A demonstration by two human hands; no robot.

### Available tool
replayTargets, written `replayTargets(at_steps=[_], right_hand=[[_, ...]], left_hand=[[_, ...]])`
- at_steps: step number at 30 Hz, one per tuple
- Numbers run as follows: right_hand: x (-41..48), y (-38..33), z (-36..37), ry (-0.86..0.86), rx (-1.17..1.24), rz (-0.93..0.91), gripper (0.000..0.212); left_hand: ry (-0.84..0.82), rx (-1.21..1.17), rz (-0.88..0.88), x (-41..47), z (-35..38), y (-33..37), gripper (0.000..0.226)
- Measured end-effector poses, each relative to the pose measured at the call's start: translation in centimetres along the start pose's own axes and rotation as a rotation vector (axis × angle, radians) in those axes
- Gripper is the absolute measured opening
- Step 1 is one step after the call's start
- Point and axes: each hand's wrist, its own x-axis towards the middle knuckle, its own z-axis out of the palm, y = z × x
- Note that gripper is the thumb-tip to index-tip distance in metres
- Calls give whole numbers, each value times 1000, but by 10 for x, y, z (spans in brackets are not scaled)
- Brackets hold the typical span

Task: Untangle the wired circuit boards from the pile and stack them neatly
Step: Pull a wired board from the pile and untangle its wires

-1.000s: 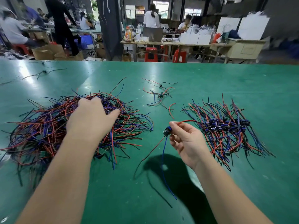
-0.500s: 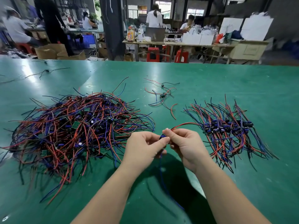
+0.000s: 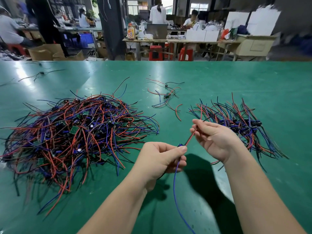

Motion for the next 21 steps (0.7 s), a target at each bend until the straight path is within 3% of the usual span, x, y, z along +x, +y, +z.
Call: replayTargets(at_steps=[4, 7, 10, 13, 16, 18, 21], right_hand=[[6, -18, -24, 142, -28, -117, 6], [8, -16, -26, 152, 0, -152, 9], [4, -10, -13, 114, -12, -76, 38], [-7, 0, -2, -108, -259, 124, 63], [-17, 15, 11, -346, -347, 174, 36], [-20, 19, 17, -361, -313, 174, 17], [-17, 17, 16, -278, -217, 146, 7]], left_hand=[[-88, 15, -23, -11, -3, 0, 31], [-55, -6, 11, -12, 0, 0, 23], [73, -59, 82, -11, 0, 1, 14], [173, -60, 157, -9, -2, 2, 13], [142, -55, 143, -11, -1, 2, 21], [99, -82, 98, -12, 1, 2, 24], [58, -104, 60, -12, -1, 4, 18]])
